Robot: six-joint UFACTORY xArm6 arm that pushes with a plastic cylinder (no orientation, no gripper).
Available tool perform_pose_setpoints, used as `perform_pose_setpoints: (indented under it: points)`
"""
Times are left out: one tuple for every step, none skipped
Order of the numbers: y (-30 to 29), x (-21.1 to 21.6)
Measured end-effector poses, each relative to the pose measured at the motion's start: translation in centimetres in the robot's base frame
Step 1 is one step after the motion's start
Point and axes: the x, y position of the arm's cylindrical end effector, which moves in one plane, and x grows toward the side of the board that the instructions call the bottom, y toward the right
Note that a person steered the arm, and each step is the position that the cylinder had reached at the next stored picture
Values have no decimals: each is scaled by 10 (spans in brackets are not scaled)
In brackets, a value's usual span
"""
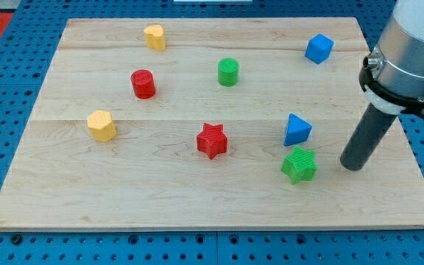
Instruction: Push blue triangle towards green circle
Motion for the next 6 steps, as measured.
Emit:
perform_pose_setpoints:
  points:
    - [-39,-31]
    - [-67,-43]
    - [-94,-56]
    - [-114,-84]
    - [-139,-95]
    - [-162,-105]
